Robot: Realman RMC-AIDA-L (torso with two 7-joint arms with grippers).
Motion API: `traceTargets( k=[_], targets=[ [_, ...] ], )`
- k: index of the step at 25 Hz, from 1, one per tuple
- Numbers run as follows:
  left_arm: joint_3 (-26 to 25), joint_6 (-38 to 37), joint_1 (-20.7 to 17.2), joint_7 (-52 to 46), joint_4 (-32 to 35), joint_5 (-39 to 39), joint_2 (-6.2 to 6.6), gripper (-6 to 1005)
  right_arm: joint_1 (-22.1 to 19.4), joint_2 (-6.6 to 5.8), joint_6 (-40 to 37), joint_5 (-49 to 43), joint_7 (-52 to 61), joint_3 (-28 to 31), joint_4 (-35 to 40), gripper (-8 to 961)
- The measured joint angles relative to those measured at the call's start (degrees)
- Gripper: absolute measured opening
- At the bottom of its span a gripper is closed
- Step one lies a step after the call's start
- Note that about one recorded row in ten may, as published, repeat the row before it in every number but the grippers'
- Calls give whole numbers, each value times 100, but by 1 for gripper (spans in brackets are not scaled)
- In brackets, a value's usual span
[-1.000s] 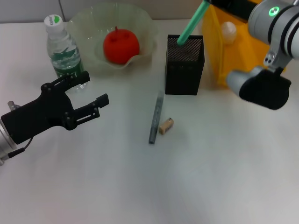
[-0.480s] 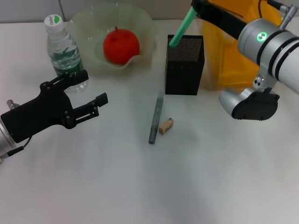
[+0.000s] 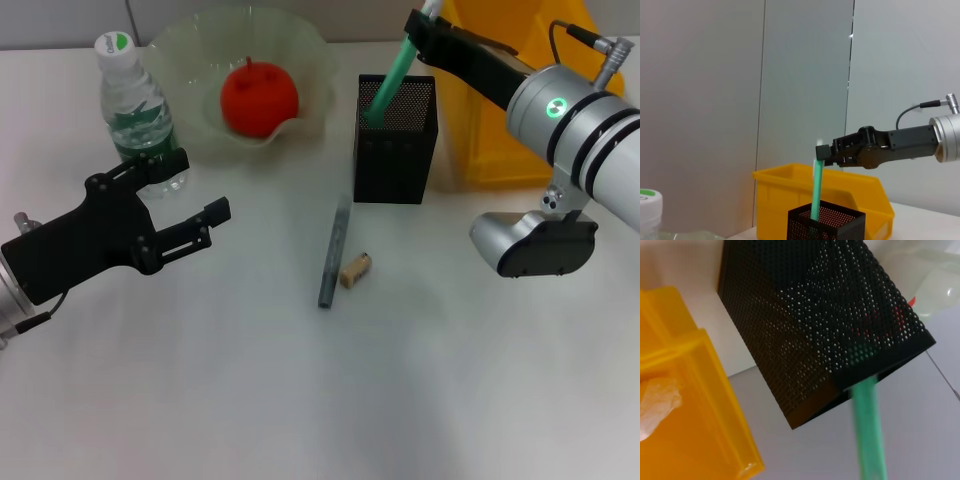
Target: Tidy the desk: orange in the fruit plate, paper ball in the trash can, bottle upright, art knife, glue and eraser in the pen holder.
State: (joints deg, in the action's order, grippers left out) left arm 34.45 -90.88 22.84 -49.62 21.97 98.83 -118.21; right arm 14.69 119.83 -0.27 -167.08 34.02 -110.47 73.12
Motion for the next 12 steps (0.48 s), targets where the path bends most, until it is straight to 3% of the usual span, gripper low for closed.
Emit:
traceTargets(
  k=[8,12],
  targets=[
    [0,-26,-13,-3,0,-35,5,806,-74,4,217,1,-28,-24,-67,375],
    [0,-10,-16,-5,0,-39,7,806,-124,5,369,444,62,-63,4,434]
  ],
)
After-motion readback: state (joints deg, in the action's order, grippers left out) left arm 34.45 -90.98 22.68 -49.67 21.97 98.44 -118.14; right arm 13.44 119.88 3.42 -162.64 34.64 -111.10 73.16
